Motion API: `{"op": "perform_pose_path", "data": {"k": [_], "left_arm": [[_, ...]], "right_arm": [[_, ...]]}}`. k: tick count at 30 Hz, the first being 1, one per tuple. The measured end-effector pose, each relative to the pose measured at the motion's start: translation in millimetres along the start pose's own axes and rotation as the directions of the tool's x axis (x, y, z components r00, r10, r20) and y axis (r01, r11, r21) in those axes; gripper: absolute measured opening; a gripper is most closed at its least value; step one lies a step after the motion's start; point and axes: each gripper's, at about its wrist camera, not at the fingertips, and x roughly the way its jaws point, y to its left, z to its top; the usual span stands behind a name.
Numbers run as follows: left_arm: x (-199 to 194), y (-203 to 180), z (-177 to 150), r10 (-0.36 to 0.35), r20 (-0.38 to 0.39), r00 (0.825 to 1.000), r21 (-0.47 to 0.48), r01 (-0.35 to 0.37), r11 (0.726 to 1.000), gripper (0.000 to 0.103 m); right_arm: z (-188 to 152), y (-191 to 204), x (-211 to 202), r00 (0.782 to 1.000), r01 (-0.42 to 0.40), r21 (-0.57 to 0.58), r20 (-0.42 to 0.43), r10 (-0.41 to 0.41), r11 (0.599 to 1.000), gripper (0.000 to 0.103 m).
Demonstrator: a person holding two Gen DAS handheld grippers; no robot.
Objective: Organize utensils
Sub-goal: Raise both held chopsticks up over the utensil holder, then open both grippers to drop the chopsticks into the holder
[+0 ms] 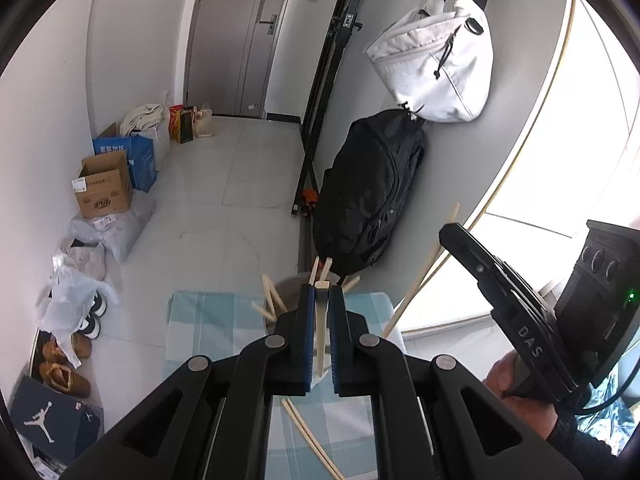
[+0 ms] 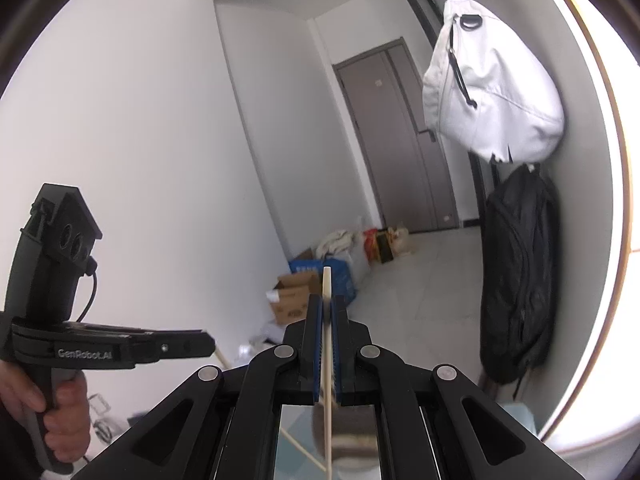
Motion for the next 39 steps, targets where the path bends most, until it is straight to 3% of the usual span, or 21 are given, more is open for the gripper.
{"op": "perform_pose_path", "data": {"k": [8,18,33,39], "left_arm": [[7,4,32,-0.015,-0.017,1.000,0.020,0.015,1.000,0.003],[29,14,59,0.008,0.009,1.000,0.025,-0.008,1.000,0.003],[86,23,43,-0.007,-0.134,0.991,0.058,0.015,0.998,0.003],[94,22,30,-0.015,-0.149,0.989,0.069,0.026,0.997,0.003]], "right_arm": [[21,-12,37,0.999,0.043,0.001,0.033,-0.043,0.999,0.003],[10,-42,83,0.995,0.096,0.039,0.032,-0.098,0.995,0.004],[-28,-54,104,0.996,0.079,0.015,-0.045,-0.079,0.997,0.004],[-45,-47,101,0.994,0.057,-0.011,-0.091,-0.058,0.998,0.004]]}}
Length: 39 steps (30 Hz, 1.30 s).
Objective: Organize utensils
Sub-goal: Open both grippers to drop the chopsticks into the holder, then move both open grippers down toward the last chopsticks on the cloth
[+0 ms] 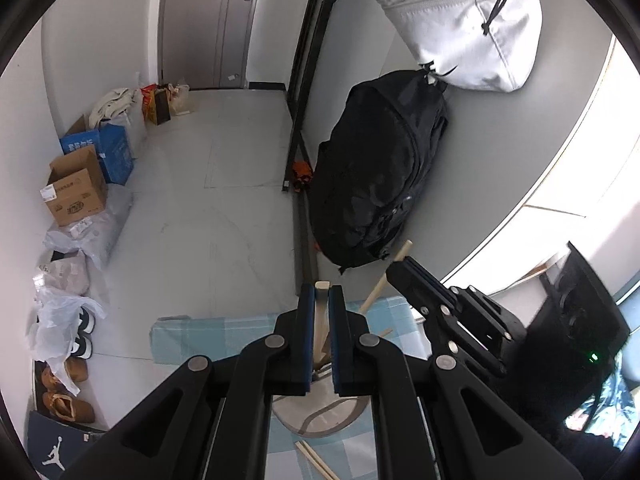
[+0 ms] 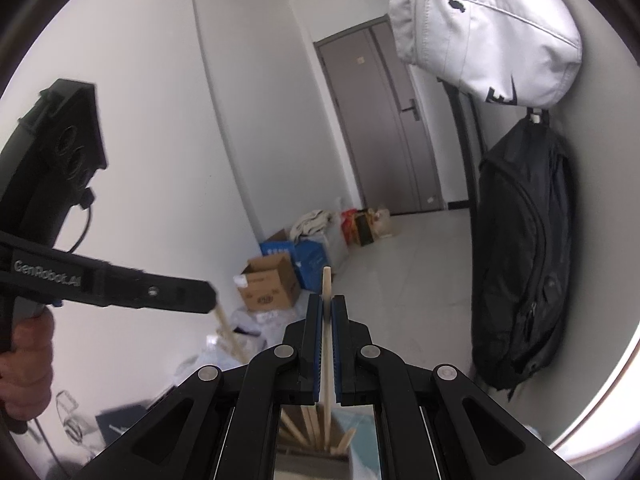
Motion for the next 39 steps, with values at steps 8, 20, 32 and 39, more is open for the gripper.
{"op": "perform_pose_path", "data": {"k": [8,20,32,39], "left_arm": [[7,1,-10,-0.036,-0.052,0.998,-0.007,0.036,0.999,0.003],[-21,19,-29,0.010,0.065,0.998,-0.108,-0.003,0.994,0.045],[-59,8,-60,0.136,0.168,0.976,-0.129,-0.115,0.985,0.064],[-78,-2,-82,0.212,0.253,0.944,-0.120,-0.187,0.975,0.077]], "right_arm": [[-19,9,0,0.995,-0.034,-0.033,-0.094,0.030,0.999,0.006],[-27,2,-39,0.992,-0.020,0.033,-0.128,0.024,0.999,0.042],[-18,21,-90,0.997,-0.011,0.017,-0.072,0.012,1.000,0.070],[-24,41,-111,0.998,-0.031,-0.010,-0.052,0.031,0.999,0.082]]}}
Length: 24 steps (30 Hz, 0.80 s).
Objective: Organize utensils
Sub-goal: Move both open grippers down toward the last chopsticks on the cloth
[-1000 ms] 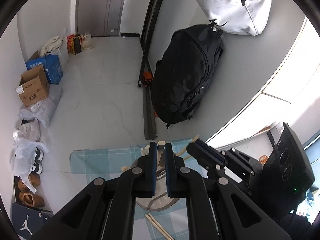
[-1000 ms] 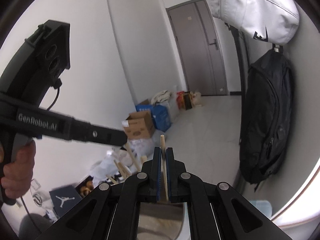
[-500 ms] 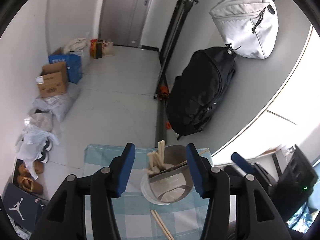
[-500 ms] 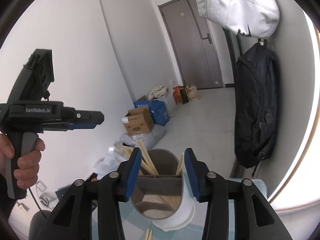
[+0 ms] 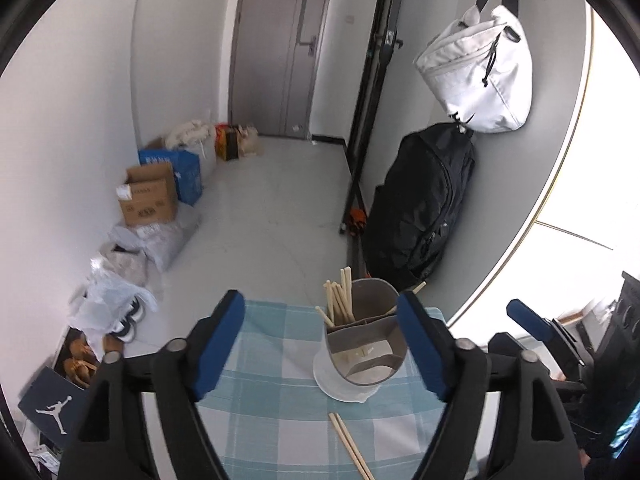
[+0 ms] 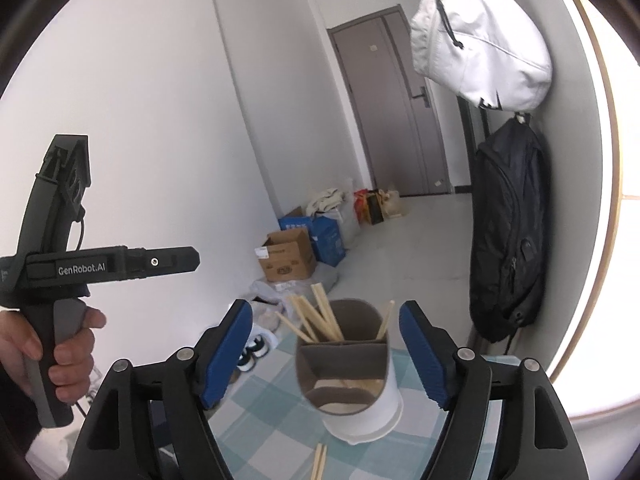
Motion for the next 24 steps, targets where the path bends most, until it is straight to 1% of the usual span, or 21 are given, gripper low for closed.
{"op": "perform_pose_path", "data": {"k": [2,5,7,8,9,11,13,15,17,19,20,21,24], "left_arm": [[-7,0,-6,0.011,0.032,0.999,-0.002,-0.011,1.000,0.078],[-12,-1,-15,0.011,0.042,0.999,-0.007,-0.011,1.000,0.078],[-12,-3,-21,0.007,0.040,0.999,-0.004,-0.007,1.000,0.079],[-14,-3,-24,0.006,0.042,0.999,-0.005,-0.006,1.000,0.080],[-14,-3,-29,0.015,0.047,0.999,-0.011,-0.014,1.000,0.083],[-15,-3,-37,0.019,0.054,0.998,-0.016,-0.018,1.000,0.087],[-15,-4,-46,0.024,0.055,0.998,-0.014,-0.023,1.000,0.088],[-14,-4,-56,0.028,0.051,0.998,-0.013,-0.027,1.000,0.088],[-12,-5,-66,0.013,0.050,0.999,-0.012,-0.013,1.000,0.088],[-11,-4,-79,-0.011,0.061,0.998,-0.011,0.012,1.000,0.088],[-11,-4,-84,-0.012,0.067,0.998,-0.013,0.013,1.000,0.088],[-9,-3,-87,-0.009,0.069,0.998,-0.015,0.010,1.000,0.088],[4,2,-101,0.011,0.038,0.999,-0.034,-0.010,0.999,0.088]], "right_arm": [[-3,5,-7,1.000,-0.001,-0.012,0.011,0.001,1.000,0.085],[-7,11,-13,1.000,0.002,-0.022,0.014,-0.002,1.000,0.087],[-12,13,-16,1.000,0.008,-0.020,0.017,-0.007,1.000,0.091],[-15,13,-19,1.000,0.014,-0.018,0.020,-0.014,1.000,0.095],[-18,14,-21,1.000,0.019,-0.014,0.024,-0.019,1.000,0.099],[-24,13,-24,1.000,0.018,-0.008,0.024,-0.017,1.000,0.100],[-32,12,-26,1.000,0.018,-0.003,0.018,-0.018,1.000,0.100],[-42,12,-26,1.000,0.020,-0.003,0.001,-0.020,1.000,0.101],[-50,13,-27,1.000,0.022,-0.007,-0.013,-0.022,1.000,0.101],[-59,14,-26,0.999,0.010,-0.007,-0.037,-0.010,1.000,0.101],[-66,14,-25,0.999,0.010,-0.010,-0.053,-0.011,1.000,0.101],[-71,16,-25,0.998,0.016,-0.015,-0.062,-0.017,1.000,0.101],[-89,17,-19,0.993,0.022,-0.033,-0.113,-0.025,0.999,0.101]]}}
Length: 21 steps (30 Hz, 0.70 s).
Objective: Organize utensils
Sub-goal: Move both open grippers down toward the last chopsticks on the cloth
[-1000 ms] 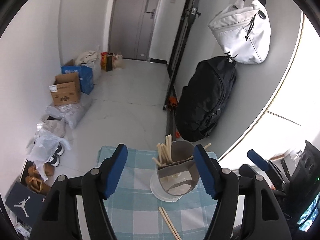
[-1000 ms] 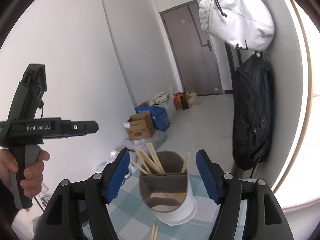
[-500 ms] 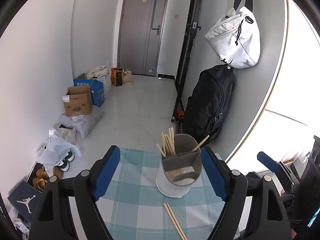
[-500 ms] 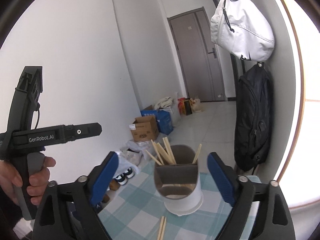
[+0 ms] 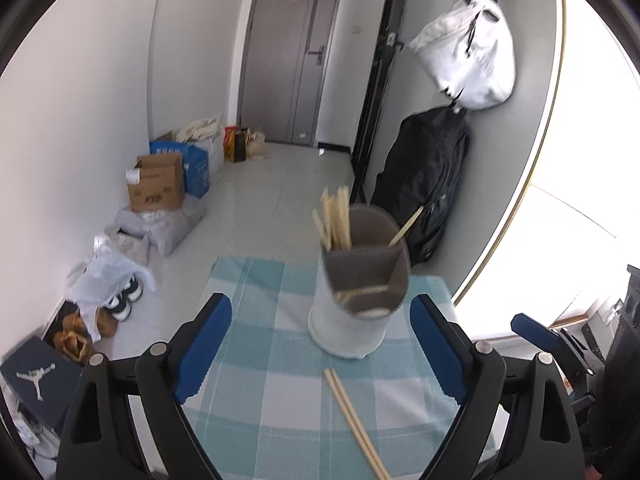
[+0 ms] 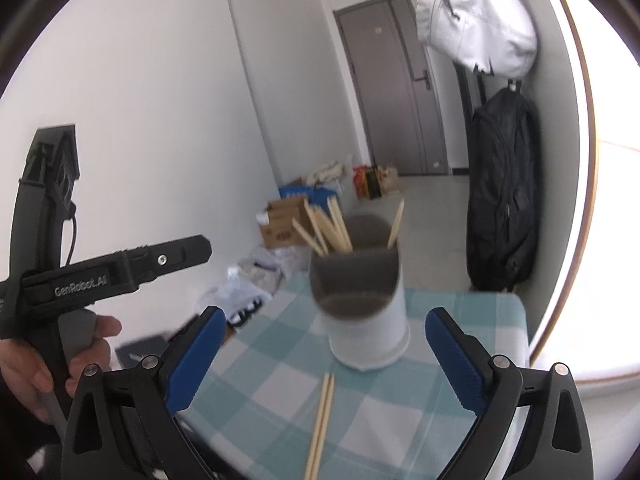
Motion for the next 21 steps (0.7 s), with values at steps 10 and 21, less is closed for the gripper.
{"op": "perform_pose_path", "data": {"k": [10,21], "left_arm": [[42,23,-32,0.028,-0.124,0.992,-0.093,-0.039,0.995,0.088],[60,55,-29,0.050,-0.154,0.987,-0.156,-0.075,0.985,0.088]], "right_arm": [[-36,-9,40,0.979,0.038,0.046,-0.201,-0.028,0.998,0.095],[-60,1,106,0.905,-0.003,0.004,-0.425,0.005,1.000,0.055]]}}
